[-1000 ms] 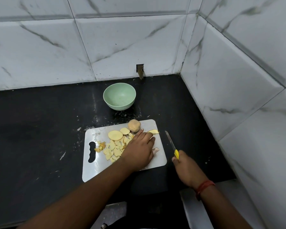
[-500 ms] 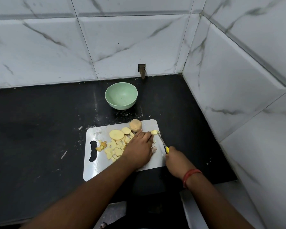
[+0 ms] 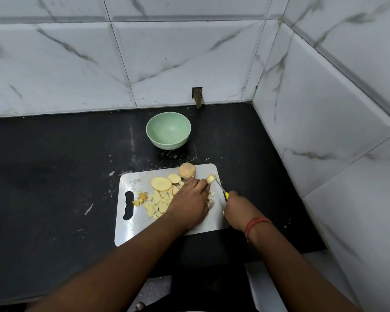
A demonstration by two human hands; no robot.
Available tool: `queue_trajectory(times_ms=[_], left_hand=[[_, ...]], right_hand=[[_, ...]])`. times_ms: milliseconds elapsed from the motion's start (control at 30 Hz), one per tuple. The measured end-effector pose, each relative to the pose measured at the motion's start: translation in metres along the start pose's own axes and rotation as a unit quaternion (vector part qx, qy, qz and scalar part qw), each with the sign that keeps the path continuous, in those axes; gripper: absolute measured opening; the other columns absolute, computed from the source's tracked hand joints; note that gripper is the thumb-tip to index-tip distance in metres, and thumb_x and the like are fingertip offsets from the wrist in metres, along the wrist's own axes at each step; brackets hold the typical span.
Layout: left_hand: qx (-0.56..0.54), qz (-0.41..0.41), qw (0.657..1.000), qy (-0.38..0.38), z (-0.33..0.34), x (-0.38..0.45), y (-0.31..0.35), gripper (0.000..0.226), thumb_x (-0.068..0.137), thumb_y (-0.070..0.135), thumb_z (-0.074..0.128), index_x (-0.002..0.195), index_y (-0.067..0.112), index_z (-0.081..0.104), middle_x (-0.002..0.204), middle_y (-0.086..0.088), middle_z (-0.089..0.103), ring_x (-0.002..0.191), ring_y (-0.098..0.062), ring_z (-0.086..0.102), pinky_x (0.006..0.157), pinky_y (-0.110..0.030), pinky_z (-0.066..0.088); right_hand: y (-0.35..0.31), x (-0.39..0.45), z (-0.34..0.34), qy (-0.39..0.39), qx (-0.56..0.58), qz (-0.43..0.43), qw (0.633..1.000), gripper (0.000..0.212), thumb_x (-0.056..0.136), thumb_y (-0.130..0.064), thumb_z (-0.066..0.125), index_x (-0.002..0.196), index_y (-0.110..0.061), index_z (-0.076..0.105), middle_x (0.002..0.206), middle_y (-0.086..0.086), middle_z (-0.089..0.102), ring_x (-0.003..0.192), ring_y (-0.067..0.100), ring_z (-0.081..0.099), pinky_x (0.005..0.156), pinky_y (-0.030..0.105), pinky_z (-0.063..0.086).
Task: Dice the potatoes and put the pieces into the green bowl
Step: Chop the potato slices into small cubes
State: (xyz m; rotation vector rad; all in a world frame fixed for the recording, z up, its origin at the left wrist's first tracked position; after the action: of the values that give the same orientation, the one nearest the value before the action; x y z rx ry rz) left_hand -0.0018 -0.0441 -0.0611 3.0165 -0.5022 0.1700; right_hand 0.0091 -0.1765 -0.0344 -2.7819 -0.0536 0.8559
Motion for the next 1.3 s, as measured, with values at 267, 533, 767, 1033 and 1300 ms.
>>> queue_trajectory(times_ms=[267, 533, 767, 1033, 1300], left_hand=[[-0.015, 0.048, 0.998, 0.022, -0.006, 0.001, -0.003, 0.05, 0.096, 0.039, 0.045, 0.125, 0.005, 0.068, 0.114, -0.005, 0.06, 0.107, -0.026, 0.056, 0.111, -0.044, 0.039], [0.008, 0.114, 0.993, 0.02, -0.013, -0.002, -0.011, 0.043, 0.093, 0.028, 0.06, 0.131, 0.01, 0.067, 0.123, -0.002, 0.061, 0.123, -0.024, 0.052, 0.122, -0.048, 0.028], [0.021, 0.09, 0.996, 0.0, -0.015, -0.004, -0.023, 0.05, 0.099, 0.032, 0.05, 0.145, 0.011, 0.054, 0.141, -0.009, 0.055, 0.137, -0.027, 0.045, 0.124, -0.04, 0.014], [0.033, 0.05, 0.998, 0.008, -0.01, -0.004, -0.013, 0.053, 0.101, 0.041, 0.039, 0.139, 0.01, 0.061, 0.136, -0.005, 0.059, 0.132, -0.026, 0.047, 0.124, -0.041, 0.015], [0.039, 0.034, 0.998, 0.034, -0.003, -0.006, -0.007, 0.053, 0.104, 0.04, 0.033, 0.132, 0.01, 0.066, 0.13, -0.003, 0.061, 0.127, -0.028, 0.049, 0.123, -0.051, 0.018]], right_hand=[[-0.001, -0.001, 0.0, 0.013, 0.001, 0.006, 1.0, 0.032, 0.097, -0.013, 0.043, 0.129, -0.008, 0.039, 0.115, 0.015, 0.06, 0.094, 0.025, 0.061, 0.071, 0.031, 0.043], [0.01, -0.015, 0.012, -0.005, 0.01, -0.013, 1.0, 0.033, 0.099, -0.013, 0.039, 0.131, -0.009, 0.039, 0.104, 0.01, 0.06, 0.083, 0.019, 0.059, 0.068, 0.03, 0.044], [0.007, -0.016, 0.009, 0.003, 0.02, -0.025, 0.999, 0.031, 0.1, -0.014, 0.038, 0.13, -0.009, 0.039, 0.094, 0.006, 0.055, 0.075, 0.015, 0.055, 0.057, 0.026, 0.038], [-0.002, -0.009, 0.019, -0.021, 0.005, 0.0, 1.0, 0.037, 0.098, -0.009, 0.038, 0.135, -0.005, 0.036, 0.111, 0.014, 0.06, 0.083, 0.02, 0.056, 0.068, 0.03, 0.043], [0.011, -0.016, 0.033, -0.039, 0.01, -0.011, 0.999, 0.031, 0.098, -0.012, 0.038, 0.127, -0.004, 0.042, 0.114, 0.016, 0.061, 0.099, 0.027, 0.063, 0.074, 0.03, 0.044]])
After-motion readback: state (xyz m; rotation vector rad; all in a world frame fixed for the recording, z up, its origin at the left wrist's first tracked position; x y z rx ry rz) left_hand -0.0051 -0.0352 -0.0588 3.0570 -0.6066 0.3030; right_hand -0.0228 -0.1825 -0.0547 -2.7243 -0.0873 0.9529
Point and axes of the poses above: each hand's wrist, its own x-axis towards the middle knuckle, its own z-axis out of the palm, y = z × x, the point moved 7 cm from there along x, towards the middle knuckle
